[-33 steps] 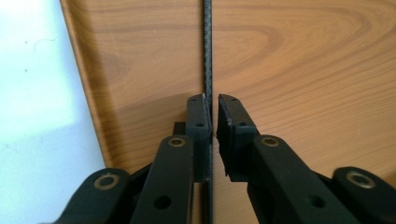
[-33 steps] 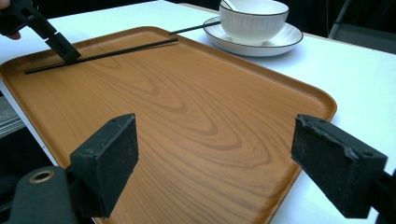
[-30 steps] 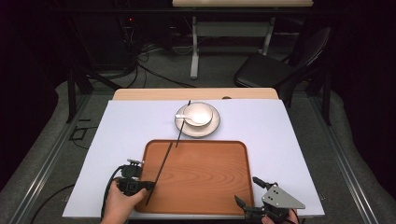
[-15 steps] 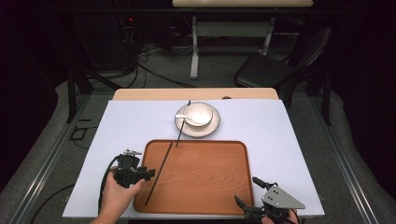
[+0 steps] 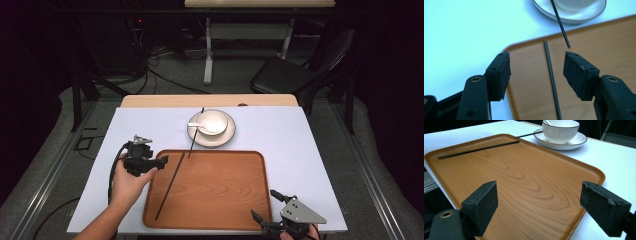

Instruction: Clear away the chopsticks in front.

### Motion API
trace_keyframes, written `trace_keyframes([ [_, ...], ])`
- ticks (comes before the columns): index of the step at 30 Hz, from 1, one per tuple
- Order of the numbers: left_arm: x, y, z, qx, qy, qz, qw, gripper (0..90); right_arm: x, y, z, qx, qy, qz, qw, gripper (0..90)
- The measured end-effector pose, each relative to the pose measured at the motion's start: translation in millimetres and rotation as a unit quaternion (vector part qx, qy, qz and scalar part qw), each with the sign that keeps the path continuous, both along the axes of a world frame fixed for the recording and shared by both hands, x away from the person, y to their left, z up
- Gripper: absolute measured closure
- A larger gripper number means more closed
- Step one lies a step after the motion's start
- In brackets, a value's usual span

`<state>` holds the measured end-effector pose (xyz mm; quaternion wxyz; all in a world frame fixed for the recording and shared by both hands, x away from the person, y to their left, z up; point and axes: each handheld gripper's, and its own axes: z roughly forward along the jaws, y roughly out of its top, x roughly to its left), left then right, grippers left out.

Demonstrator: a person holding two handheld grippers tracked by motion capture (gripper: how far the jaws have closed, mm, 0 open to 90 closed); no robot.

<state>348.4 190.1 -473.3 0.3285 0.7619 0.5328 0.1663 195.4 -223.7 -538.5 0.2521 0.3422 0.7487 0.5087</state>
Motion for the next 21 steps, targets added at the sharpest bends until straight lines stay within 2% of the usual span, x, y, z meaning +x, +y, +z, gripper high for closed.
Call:
trace_keyframes([
  [6, 16.9, -4.9, 7.6, 0.014, -0.004, 0.01, 0.9998, 35.7, 0.3, -0.3, -0.1, 0.0, 0.0, 0.001, 1.0, 14.4],
  [13, 31.9, -13.3, 9.1, 0.03, 0.002, 0.011, 0.9995, 35.3, 0.3, -0.4, -0.1, 0.0, 0.001, 0.002, 1.0, 14.4],
  [17, 39.8, -20.5, 8.2, 0.034, 0.008, 0.007, 0.9994, 35.6, 0.4, -0.1, -0.2, 0.0, 0.001, 0.002, 1.0, 14.4],
  [21, 48.3, -30.5, 6.6, 0.024, 0.02, 0.007, 0.9995, 36.1, 0.6, -0.1, -0.3, 0.0, 0.002, 0.002, 1.0, 14.4],
])
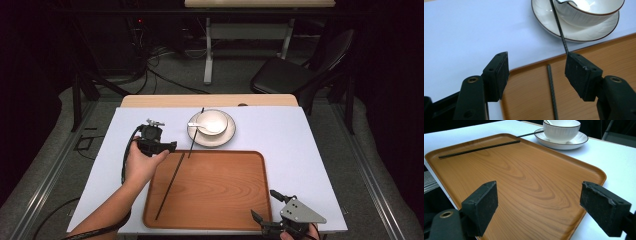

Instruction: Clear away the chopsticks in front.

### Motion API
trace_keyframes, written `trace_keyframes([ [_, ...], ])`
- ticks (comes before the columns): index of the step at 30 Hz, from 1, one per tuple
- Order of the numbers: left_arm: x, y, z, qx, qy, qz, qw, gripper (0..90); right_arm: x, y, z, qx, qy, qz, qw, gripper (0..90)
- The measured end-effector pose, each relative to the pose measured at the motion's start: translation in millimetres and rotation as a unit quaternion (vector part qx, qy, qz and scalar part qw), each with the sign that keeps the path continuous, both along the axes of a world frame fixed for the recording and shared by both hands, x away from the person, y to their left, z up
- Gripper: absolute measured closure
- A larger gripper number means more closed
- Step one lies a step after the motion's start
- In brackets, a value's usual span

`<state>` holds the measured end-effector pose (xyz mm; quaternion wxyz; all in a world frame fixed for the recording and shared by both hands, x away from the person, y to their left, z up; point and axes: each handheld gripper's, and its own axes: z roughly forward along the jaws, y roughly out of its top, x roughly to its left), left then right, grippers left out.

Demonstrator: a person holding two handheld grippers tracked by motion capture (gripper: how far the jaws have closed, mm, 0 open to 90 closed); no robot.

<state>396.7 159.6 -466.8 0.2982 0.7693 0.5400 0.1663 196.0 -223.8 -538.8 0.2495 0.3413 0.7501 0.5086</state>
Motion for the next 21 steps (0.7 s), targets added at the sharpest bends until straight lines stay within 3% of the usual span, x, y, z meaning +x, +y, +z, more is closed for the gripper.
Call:
trace_keyframes([
  [5, 9.6, -13.0, -1.3, -0.013, 0.018, -0.003, 0.9997, 38.8, 0.0, -0.3, -0.1, 0.0, 0.001, 0.0, 1.0, 14.4],
  [9, 15.0, -26.0, -1.8, -0.012, 0.031, -0.01, 0.9994, 45.5, 0.2, -0.4, -0.2, 0.001, 0.002, 0.001, 1.0, 14.4],
  [15, 23.6, -47.3, -3.4, -0.025, 0.058, -0.022, 0.9978, 55.1, 0.4, -0.9, -0.2, 0.001, 0.001, 0.002, 1.0, 14.4],
  [21, 34.3, -62.9, -11.0, -0.021, 0.089, -0.017, 0.9956, 63.2, 0.3, -1.7, -0.3, 0.003, 0.001, 0.002, 1.0, 14.4],
])
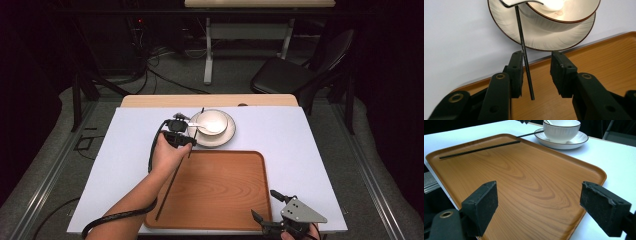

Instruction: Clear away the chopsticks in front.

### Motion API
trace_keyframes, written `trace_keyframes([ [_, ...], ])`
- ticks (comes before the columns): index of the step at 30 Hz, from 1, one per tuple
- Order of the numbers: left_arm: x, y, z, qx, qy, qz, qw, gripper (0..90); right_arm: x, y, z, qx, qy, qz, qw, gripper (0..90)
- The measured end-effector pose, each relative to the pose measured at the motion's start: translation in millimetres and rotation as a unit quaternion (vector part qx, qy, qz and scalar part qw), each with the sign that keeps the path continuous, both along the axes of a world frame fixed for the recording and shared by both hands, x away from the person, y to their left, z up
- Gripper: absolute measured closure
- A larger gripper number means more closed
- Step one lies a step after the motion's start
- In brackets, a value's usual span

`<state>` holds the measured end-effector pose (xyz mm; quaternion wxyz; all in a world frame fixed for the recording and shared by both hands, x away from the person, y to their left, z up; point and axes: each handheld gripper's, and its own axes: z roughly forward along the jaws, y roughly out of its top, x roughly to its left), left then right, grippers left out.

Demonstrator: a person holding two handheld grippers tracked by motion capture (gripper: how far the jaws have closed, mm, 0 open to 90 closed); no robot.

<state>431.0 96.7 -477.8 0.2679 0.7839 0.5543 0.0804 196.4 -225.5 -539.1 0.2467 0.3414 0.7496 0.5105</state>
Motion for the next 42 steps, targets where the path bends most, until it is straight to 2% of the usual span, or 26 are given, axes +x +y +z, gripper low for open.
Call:
trace_keyframes([
  [9, 13.5, -4.3, -15.0, 0.003, 0.036, 0.016, 0.9992, 68.8, -0.7, -0.9, 0.5, 0.004, 0.001, 0.0, 1.0, 14.4],
  [17, 20.6, -4.5, -25.6, 0.003, 0.05, 0.033, 0.9982, 71.3, -0.9, -1.3, 0.7, 0.004, 0.0, 0.0, 1.0, 14.4],
  [21, 23.1, -4.3, -28.8, -0.001, 0.061, 0.038, 0.9974, 74.0, -1.0, -1.7, 0.9, 0.004, 0.0, 0.0, 1.0, 14.4],
  [31, 28.2, -7.4, -36.2, 0.003, 0.081, 0.052, 0.9953, 82.8, -1.1, -1.8, 1.1, 0.004, -0.002, 0.001, 1.0, 14.4],
  [35, 28.5, -6.5, -36.1, 0.009, 0.08, 0.058, 0.9951, 85.9, -1.5, -1.9, 1.3, 0.004, -0.002, 0.001, 1.0, 14.4],
  [42, 28.3, -1.5, -36.5, 0.007, 0.073, 0.068, 0.995, 86.3, -1.5, -1.5, 1.3, 0.004, -0.002, 0.002, 1.0, 14.4],
])
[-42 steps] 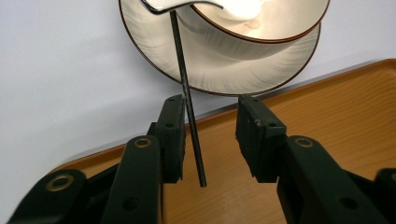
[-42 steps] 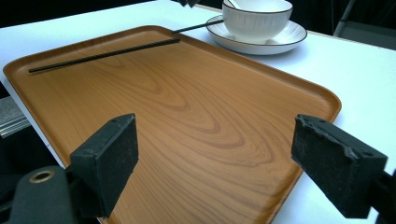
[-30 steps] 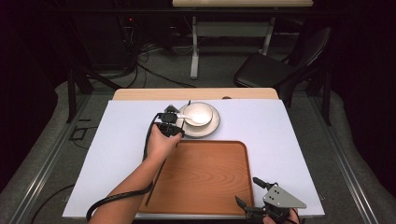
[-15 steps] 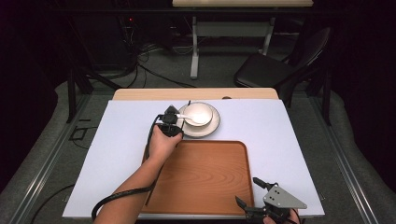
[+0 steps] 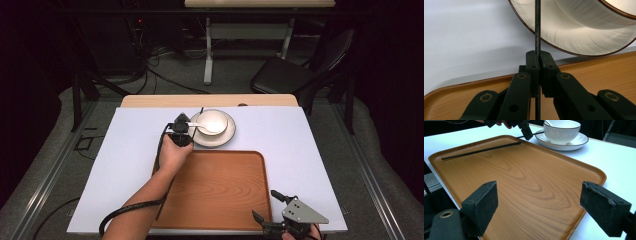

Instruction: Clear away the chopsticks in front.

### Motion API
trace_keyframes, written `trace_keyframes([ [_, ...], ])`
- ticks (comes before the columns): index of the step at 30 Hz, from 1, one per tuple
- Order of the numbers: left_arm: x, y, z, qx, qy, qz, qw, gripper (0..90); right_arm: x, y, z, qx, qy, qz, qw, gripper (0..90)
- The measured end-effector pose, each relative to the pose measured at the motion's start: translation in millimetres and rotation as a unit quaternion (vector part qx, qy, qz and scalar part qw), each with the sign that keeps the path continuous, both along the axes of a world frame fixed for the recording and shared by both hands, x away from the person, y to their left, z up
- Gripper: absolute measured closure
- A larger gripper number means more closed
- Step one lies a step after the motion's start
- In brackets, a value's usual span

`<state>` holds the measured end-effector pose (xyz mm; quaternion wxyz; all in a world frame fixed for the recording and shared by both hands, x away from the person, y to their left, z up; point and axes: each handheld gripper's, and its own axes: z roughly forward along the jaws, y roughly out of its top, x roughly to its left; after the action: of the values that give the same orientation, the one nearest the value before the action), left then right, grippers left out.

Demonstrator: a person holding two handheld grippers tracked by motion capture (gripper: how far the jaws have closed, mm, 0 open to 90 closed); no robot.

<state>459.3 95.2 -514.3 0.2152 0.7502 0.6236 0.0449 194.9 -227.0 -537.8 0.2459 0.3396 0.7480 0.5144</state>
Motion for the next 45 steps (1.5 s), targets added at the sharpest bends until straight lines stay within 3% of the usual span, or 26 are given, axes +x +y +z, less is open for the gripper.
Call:
trace_keyframes([
  [10, -1.5, 14.4, 8.2, -0.008, -0.012, 0.015, 0.9998, 86.4, 0.0, 0.1, 0.0, 0.0, -0.001, 0.0, 1.0, 14.4],
  [25, -19.7, 72.2, 36.9, -0.036, -0.037, 0.042, 0.9978, 86.3, -0.1, 1.7, 0.0, 0.0, -0.001, -0.001, 1.0, 14.4],
  [35, -46.5, 95.0, 57.8, -0.046, -0.051, 0.021, 0.9974, 86.3, 0.2, 1.5, 0.0, -0.001, 0.0, -0.002, 1.0, 14.4],
  [45, -88.9, 104.9, 59.3, -0.061, -0.05, -0.012, 0.9968, 86.3, 0.0, 1.3, 0.1, -0.001, 0.0, -0.003, 1.0, 14.4],
])
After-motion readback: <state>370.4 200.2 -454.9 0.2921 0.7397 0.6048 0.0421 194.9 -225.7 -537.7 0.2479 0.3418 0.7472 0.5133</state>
